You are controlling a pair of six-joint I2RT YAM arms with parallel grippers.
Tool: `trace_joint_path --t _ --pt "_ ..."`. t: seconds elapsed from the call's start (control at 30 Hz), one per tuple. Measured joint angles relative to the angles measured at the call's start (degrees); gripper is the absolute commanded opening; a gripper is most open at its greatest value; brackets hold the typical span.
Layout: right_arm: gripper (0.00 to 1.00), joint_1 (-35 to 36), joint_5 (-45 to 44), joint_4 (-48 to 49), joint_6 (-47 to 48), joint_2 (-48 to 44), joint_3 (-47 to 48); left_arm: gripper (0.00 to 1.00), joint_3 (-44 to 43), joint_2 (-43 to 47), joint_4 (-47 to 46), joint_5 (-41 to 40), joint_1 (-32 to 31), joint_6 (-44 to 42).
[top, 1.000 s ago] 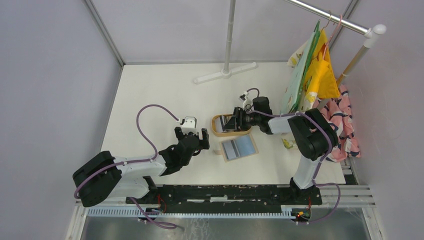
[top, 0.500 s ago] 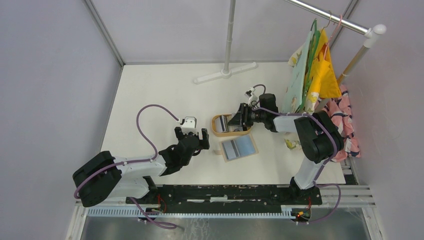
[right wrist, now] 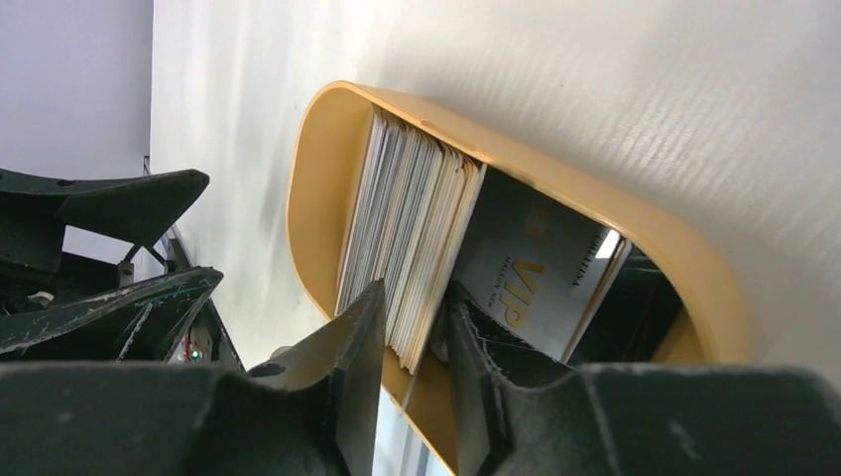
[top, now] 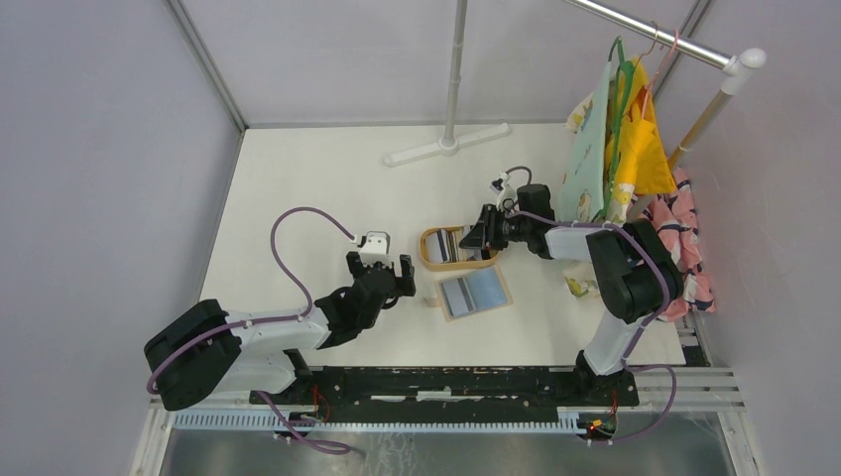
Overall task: Put the credit cards into the card holder
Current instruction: Pick up the credit card from the storage box.
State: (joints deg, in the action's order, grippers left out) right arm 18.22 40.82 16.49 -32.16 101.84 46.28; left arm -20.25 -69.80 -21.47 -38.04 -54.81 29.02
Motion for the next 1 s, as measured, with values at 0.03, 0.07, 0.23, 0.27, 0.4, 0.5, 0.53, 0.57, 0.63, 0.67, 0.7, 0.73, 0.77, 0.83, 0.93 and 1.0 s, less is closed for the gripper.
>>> trace_joint_path --t 0.03,0.07,0.23,0.27,0.4,0.5,0.53,0.57,0.63,0.67,0.7,0.73,0.77,0.83,0.93,1.0 --pt "0.28 -0.15 -0.15 -0.09 0.2 0.0 0.02 0.95 0.0 0.0 0.0 0.0 0.0 0.0" --pt "0.27 -0.33 -0.31 -0.26 0.31 0.0 0.02 0.95 0.0 0.0 0.0 0.0 0.0 0.0" --pt "0.13 -1.38 -0.74 -0.92 0.63 0.0 0.11 0.95 0.0 0.0 0.0 0.0 0.0 0.0" --pt "0.1 -1.53 -0.83 -0.98 0.79 0.0 0.11 0.95 0.0 0.0 0.0 0.0 0.0 0.0" --pt "0.0 -2.19 -1.86 -2.51 1.88 0.0 0.42 0.95 0.0 0.0 -0.02 0.0 0.0 0.0" --pt "0.0 -2.64 -2.84 -4.04 3.02 -0.5 0.52 0.95 0.0 0.0 -0.02 0.0 0.0 0.0" --pt "0.0 -2.78 -3.17 -4.55 3.34 -0.9 0.52 0.94 0.0 0.0 -0.02 0.0 0.0 0.0" --pt "0.0 -2.91 -3.5 -5.11 3.74 -1.42 0.52 0.94 0.0 0.0 -0.02 0.0 0.0 0.0" --pt "0.0 -3.34 -4.5 -6.47 5.03 -3.15 0.52 0.94 0.0 0.31 0.13 0.04 0.0 0.0" --pt "0.0 -3.65 -5.11 -7.15 5.66 -4.22 0.52 0.94 0.02 0.83 0.33 0.13 0.0 0.0" --pt "0.0 -4.09 -5.53 -7.74 6.4 -5.46 0.52 0.95 0.04 1.42 0.42 0.26 0.0 0.0" --pt "0.0 -4.5 -5.92 -8.17 6.99 -6.6 0.52 0.95 0.15 2.38 0.48 0.74 0.0 0.02" --pt "0.0 -4.98 -6.38 -8.5 7.61 -7.98 0.52 0.95 0.31 3.65 0.5 1.22 0.0 0.02" --pt "0.0 -6.01 -6.6 -8.35 9.22 -11.1 0.48 0.97 0.46 6.71 0.76 3.15 0.0 0.04" --pt "0.0 -7.02 -5.05 -6.4 11.08 -15.56 -1.18 0.99 0.52 10.19 0.61 7.26 0.07 0.04" --pt "0.0 -7.15 -2.95 -4.96 11.96 -18.53 -3.19 1.0 0.94 12.66 -0.24 11.39 0.09 0.07"
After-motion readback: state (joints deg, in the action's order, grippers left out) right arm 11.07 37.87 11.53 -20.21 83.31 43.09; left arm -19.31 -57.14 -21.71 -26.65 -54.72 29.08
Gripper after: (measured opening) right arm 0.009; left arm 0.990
